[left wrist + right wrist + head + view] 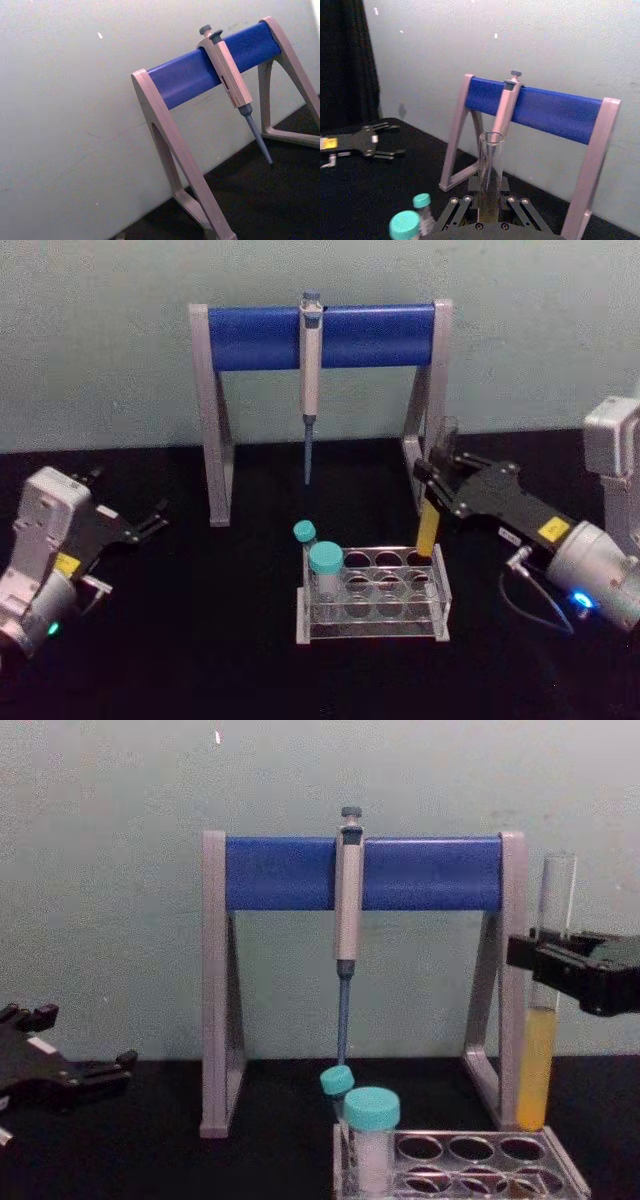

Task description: Pick up the test tube from the test tube rack, shake it, then place it back into the test tube rack.

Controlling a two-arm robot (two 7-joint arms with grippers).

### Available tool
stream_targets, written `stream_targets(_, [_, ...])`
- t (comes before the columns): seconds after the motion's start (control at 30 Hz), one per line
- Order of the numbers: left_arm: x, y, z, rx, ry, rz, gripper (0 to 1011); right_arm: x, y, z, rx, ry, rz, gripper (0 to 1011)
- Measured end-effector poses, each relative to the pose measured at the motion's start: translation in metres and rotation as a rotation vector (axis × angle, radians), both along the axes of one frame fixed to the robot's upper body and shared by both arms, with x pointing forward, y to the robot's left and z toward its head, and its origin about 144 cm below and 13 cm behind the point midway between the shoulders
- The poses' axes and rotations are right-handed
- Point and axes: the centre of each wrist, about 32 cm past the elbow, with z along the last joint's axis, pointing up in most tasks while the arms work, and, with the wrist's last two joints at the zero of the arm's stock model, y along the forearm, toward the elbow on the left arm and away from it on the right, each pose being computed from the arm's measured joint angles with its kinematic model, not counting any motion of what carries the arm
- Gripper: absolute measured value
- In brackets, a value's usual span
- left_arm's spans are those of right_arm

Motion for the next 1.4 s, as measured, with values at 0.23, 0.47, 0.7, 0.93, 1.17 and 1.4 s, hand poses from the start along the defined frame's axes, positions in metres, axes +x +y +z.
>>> stream_targets(0.23, [0.0,0.0,0.0,0.0,0.0,0.0,1010,-0.013,0.002,-0.001,0.008,0.007,0.065,232])
stream_targets(0.47, [0.0,0.0,0.0,0.0,0.0,0.0,1010,-0.013,0.011,-0.003,0.012,0.016,0.113,232])
stream_targets(0.7, [0.0,0.0,0.0,0.0,0.0,0.0,1010,-0.002,0.025,-0.004,0.019,0.025,0.143,232])
stream_targets(0.93, [0.0,0.0,0.0,0.0,0.0,0.0,1010,0.016,0.036,-0.004,0.024,0.026,0.134,232])
stream_targets(1.17, [0.0,0.0,0.0,0.0,0.0,0.0,1010,0.033,0.04,-0.004,0.022,0.024,0.103,232])
stream_targets(1.4, [0.0,0.0,0.0,0.0,0.0,0.0,1009,0.042,0.035,-0.003,0.023,0.016,0.052,232])
